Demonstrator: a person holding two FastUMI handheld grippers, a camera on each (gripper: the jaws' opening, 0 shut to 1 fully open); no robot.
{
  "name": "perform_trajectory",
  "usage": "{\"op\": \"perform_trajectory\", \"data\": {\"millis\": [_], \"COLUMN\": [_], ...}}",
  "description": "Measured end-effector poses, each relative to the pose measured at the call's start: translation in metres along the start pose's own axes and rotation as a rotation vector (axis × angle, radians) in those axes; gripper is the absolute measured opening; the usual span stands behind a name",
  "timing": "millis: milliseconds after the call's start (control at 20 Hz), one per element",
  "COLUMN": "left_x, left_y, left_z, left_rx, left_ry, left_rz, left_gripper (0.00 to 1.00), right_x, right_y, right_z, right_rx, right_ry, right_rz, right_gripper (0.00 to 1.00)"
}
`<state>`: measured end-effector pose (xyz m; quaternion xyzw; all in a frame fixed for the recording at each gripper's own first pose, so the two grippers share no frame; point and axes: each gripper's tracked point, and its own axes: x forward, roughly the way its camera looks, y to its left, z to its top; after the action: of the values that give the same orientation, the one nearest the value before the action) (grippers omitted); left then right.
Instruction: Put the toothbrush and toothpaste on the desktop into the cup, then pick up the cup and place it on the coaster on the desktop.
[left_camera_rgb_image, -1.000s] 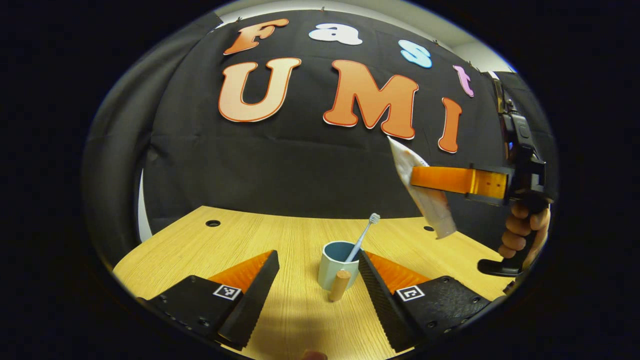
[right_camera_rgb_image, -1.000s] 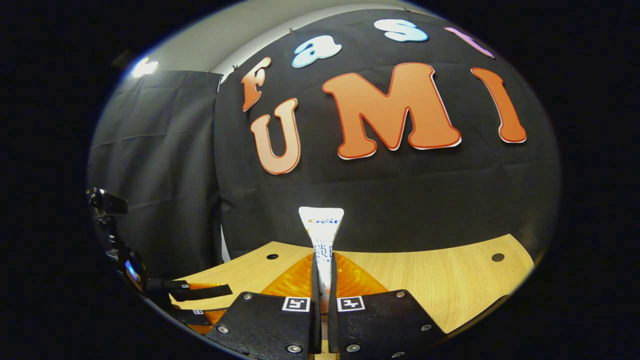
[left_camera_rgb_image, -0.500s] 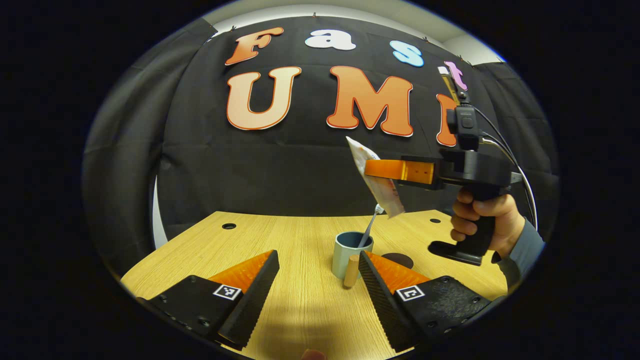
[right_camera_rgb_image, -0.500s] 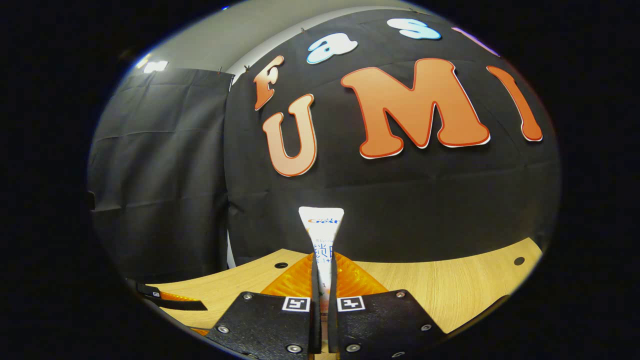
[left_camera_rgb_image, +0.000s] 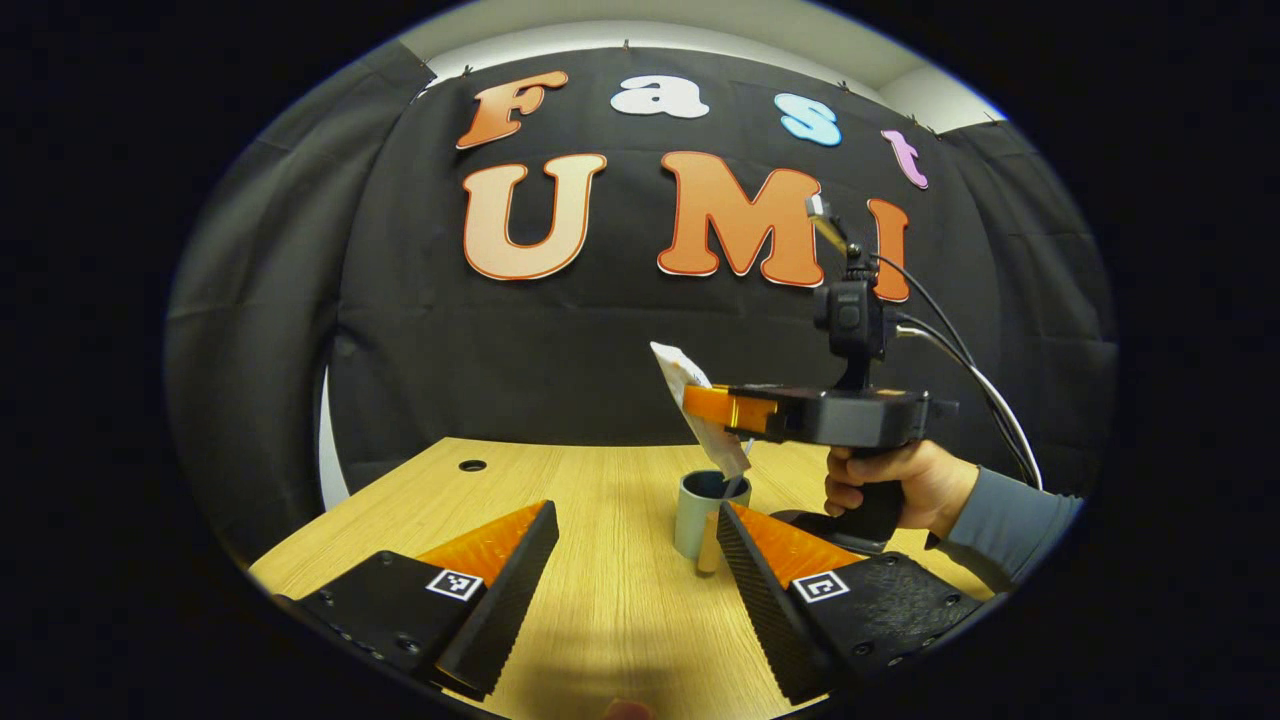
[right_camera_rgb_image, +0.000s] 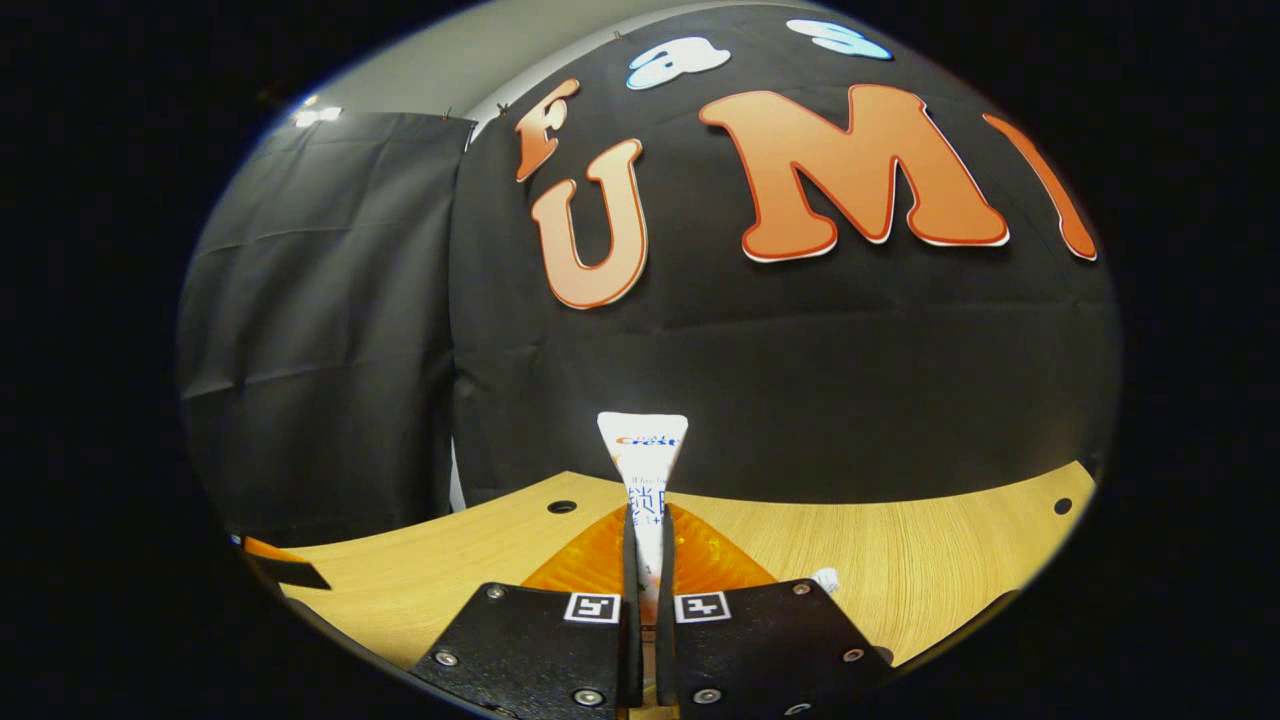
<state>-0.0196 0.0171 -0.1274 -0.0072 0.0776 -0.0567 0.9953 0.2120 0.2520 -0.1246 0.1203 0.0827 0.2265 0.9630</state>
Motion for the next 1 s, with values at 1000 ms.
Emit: {"op": "perform_trajectory", "data": {"millis": [1000], "left_x": [0.001], "left_y": [-0.014], "left_z": [-0.025], "left_rx": [-0.052], "left_ry": [0.085], "left_rz": [0.018], "left_gripper": [0.96], "right_x": [-0.023], "right_y": [-0.028], "right_z": [-0.004], "right_rx": [-0.087], "right_ry": [0.021], "right_rz": [-0.071], "right_gripper": [0.18]}}
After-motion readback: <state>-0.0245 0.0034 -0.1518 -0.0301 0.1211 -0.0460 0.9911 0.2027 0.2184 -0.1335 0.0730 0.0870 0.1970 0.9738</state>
